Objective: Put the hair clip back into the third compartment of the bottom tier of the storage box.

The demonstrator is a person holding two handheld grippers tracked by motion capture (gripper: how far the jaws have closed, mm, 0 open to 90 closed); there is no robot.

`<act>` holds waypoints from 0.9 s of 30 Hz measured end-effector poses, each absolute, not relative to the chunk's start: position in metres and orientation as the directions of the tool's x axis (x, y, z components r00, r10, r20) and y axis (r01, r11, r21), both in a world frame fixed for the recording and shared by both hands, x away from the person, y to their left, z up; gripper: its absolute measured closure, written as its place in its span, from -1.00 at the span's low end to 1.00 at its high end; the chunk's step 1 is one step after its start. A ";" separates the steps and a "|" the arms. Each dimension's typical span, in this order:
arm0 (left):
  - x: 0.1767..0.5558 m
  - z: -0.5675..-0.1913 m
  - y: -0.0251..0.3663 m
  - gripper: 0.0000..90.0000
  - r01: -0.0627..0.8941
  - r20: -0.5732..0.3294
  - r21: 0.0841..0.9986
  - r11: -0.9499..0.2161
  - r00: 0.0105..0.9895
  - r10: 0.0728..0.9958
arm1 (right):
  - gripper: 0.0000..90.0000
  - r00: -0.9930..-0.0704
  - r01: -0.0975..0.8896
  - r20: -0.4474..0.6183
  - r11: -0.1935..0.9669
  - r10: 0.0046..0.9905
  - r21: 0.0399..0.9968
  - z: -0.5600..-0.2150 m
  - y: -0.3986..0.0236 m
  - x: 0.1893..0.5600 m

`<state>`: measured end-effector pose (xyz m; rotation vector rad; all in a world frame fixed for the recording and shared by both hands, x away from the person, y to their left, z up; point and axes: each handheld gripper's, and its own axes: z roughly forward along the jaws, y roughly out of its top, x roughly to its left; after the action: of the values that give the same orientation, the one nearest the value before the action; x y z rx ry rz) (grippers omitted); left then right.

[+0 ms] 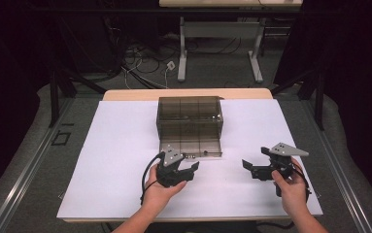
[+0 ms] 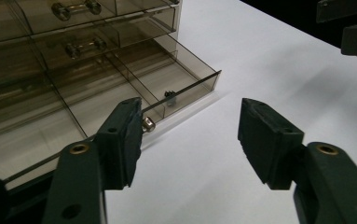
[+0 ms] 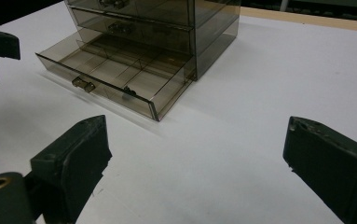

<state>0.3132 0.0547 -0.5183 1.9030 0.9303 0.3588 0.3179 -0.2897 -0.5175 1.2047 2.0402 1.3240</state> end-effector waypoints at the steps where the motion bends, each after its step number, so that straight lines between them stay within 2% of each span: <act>1: 0.313 -0.519 0.055 -0.08 0.454 -0.137 0.854 -0.253 0.666 0.733 | -0.86 -0.537 0.433 0.104 0.168 0.837 0.885 -0.517 -0.290 0.318; 10: 0.314 -0.525 0.055 0.03 0.499 -0.166 0.830 -0.250 0.649 0.743 | -0.86 -0.541 0.428 0.102 0.169 0.834 0.888 -0.517 -0.290 0.318; 27: 0.316 -0.533 0.055 0.48 0.556 -0.181 0.784 -0.277 0.631 0.754 | -0.86 -0.540 0.429 0.103 0.168 0.835 0.888 -0.517 -0.290 0.318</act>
<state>0.3165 0.0548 -0.5329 1.9685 1.0303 0.2830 0.3178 -0.2903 -0.5170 1.1954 2.0401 1.3356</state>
